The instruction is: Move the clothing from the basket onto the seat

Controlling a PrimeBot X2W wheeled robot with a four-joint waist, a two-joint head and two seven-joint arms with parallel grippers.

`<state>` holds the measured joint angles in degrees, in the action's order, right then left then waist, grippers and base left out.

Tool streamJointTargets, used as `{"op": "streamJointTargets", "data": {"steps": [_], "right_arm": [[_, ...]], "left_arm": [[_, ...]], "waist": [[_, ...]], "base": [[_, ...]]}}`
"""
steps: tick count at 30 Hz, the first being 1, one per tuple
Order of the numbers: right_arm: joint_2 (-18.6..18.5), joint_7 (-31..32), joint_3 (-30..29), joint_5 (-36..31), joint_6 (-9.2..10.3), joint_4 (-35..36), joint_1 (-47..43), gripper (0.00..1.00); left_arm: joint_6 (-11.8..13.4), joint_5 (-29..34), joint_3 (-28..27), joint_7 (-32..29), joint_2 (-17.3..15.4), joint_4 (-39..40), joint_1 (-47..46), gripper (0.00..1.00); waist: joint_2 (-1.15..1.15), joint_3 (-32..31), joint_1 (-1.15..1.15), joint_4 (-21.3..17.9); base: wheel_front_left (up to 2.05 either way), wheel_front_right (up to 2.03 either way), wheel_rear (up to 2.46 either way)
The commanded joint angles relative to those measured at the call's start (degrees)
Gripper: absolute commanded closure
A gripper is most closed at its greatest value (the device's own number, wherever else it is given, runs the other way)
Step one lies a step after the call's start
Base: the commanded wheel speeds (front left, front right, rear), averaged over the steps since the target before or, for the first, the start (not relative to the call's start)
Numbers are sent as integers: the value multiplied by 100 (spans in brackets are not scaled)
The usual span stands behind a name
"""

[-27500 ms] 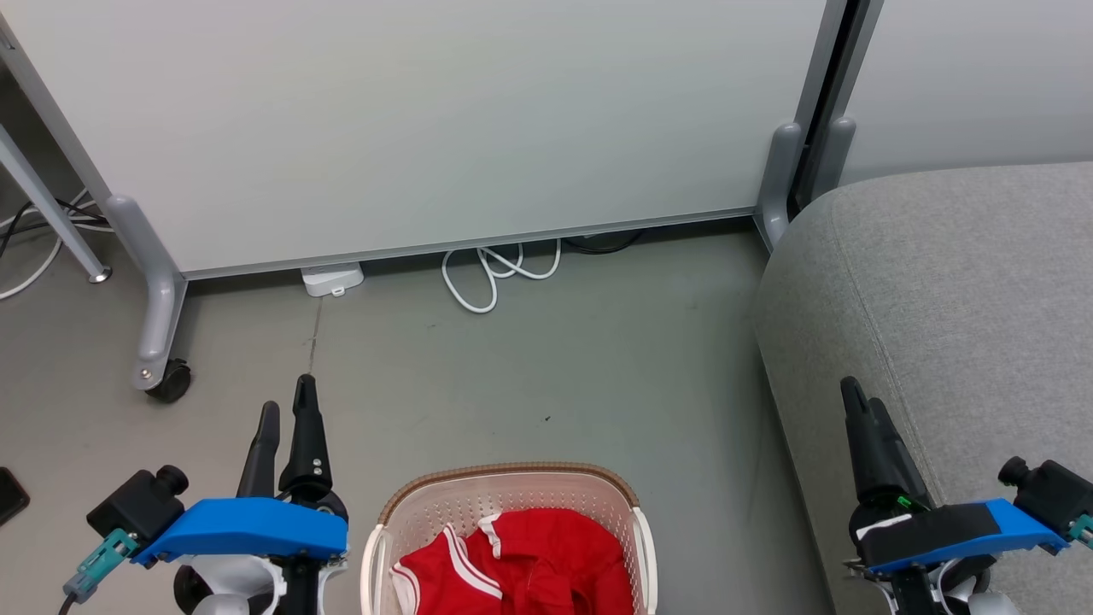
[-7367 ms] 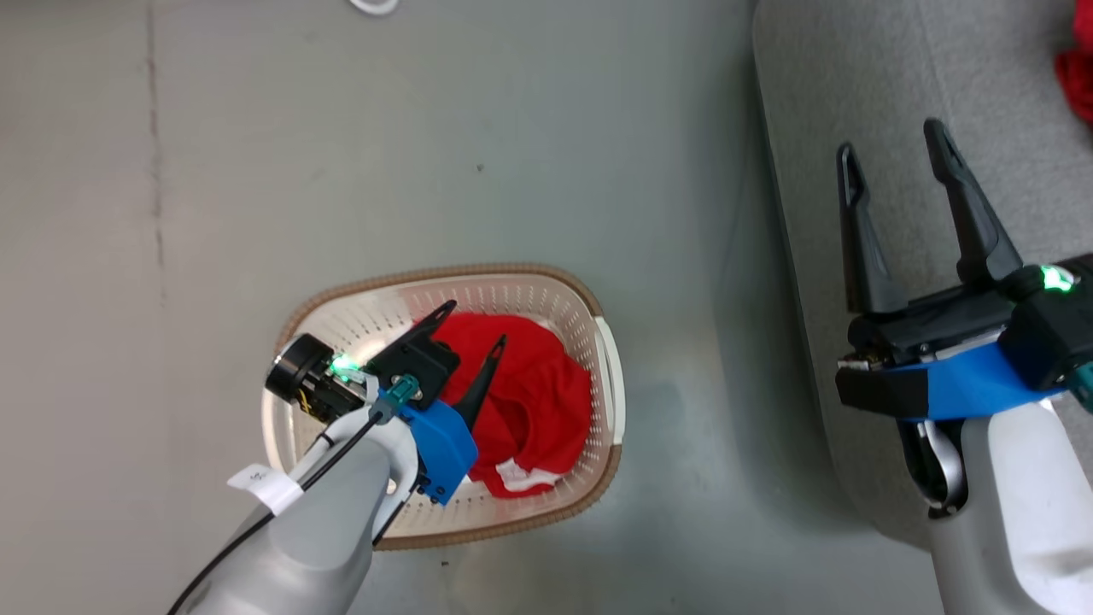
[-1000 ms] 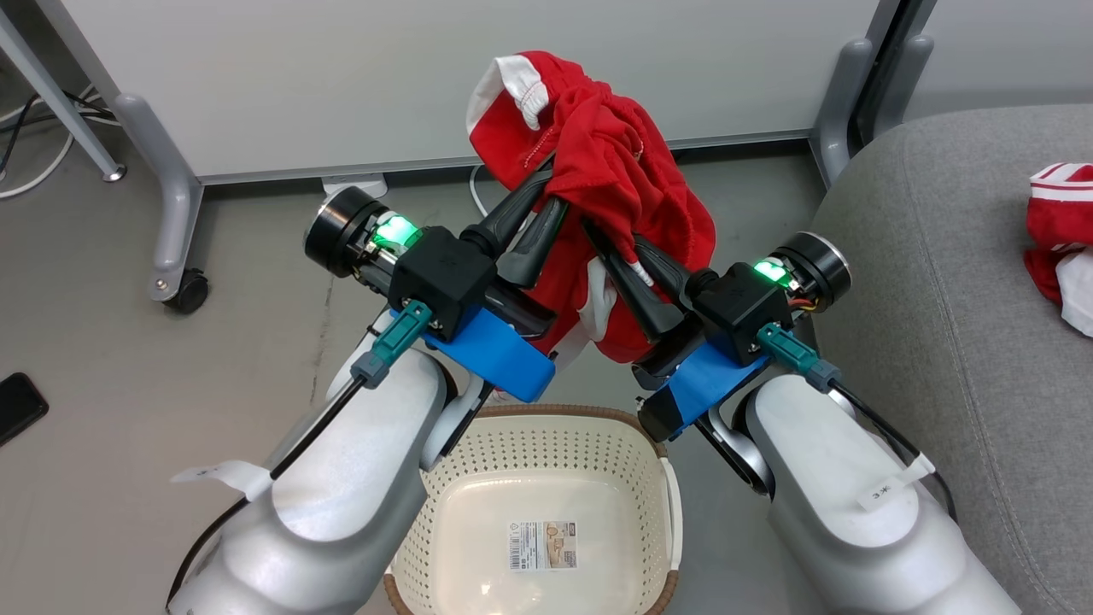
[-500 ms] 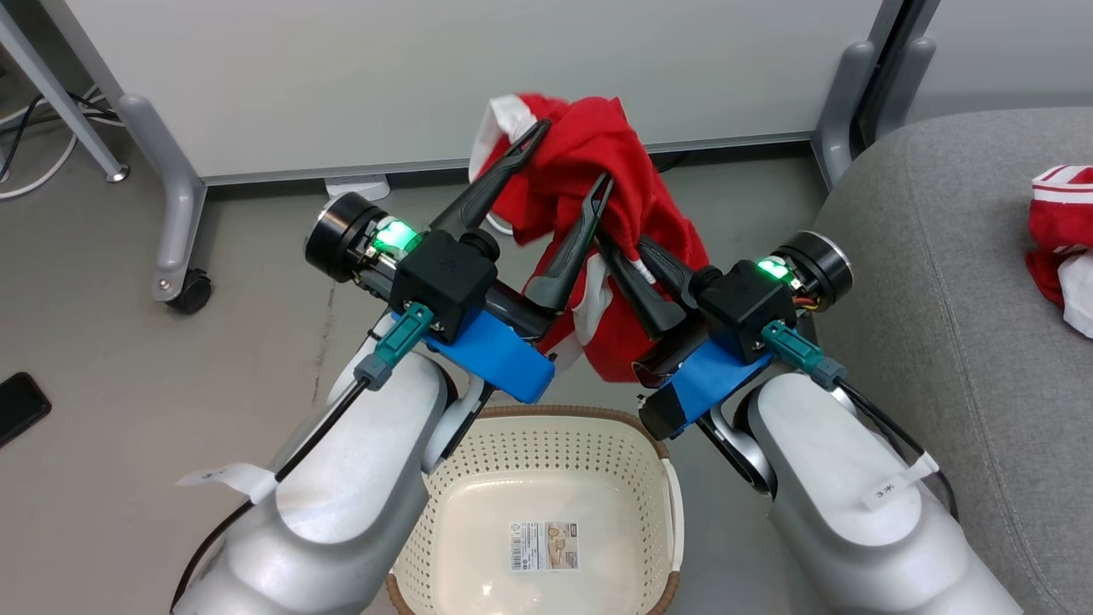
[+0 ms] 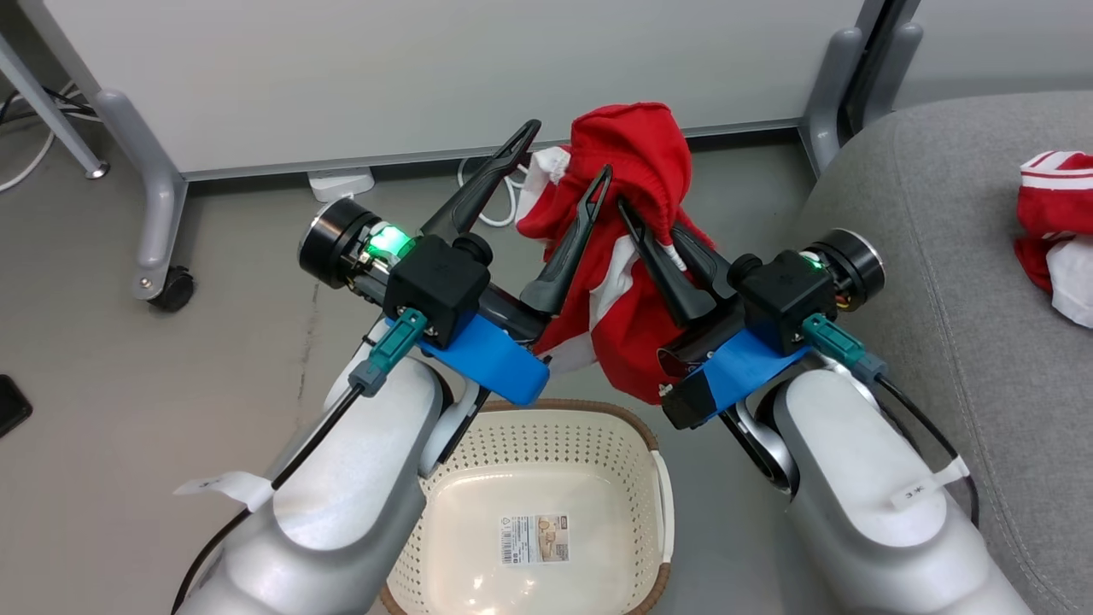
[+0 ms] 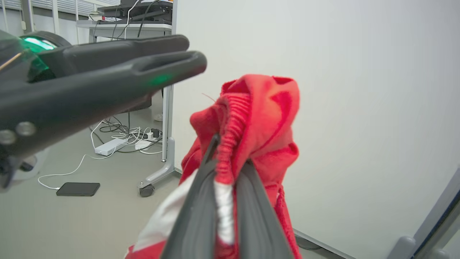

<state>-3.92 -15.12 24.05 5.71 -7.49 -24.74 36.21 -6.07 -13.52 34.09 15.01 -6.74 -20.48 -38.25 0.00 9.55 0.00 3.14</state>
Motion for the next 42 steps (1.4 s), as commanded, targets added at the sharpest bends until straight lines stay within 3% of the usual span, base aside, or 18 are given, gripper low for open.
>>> {"op": "streamJointTargets", "data": {"steps": [1, 20, 28, 42], "right_arm": [[-39, -5, -91, 5, -1, 74, -105, 100], [-200, -5, -939, -108, -1, 665, -623, 100], [-126, -5, -1272, -114, -2, 883, -841, 100], [-7, -5, -1587, -122, -2, 1060, -1276, 100]], "left_arm": [[2, 6, -36, 25, -11, 13, 72, 0], [-67, 67, 39, 25, -113, -58, -61, 0], [-94, 95, 203, 24, -155, -172, -232, 0], [-122, 49, 519, 21, -160, -351, -387, 0]], "waist": [[0, 79, 0, -102], [0, 538, 0, -1128], [0, 772, 0, -1708], [0, 905, 0, -2318]], "base": [[0, 0, 0], [0, 0, 0], [0, 0, 0], [0, 0, 0]]}}
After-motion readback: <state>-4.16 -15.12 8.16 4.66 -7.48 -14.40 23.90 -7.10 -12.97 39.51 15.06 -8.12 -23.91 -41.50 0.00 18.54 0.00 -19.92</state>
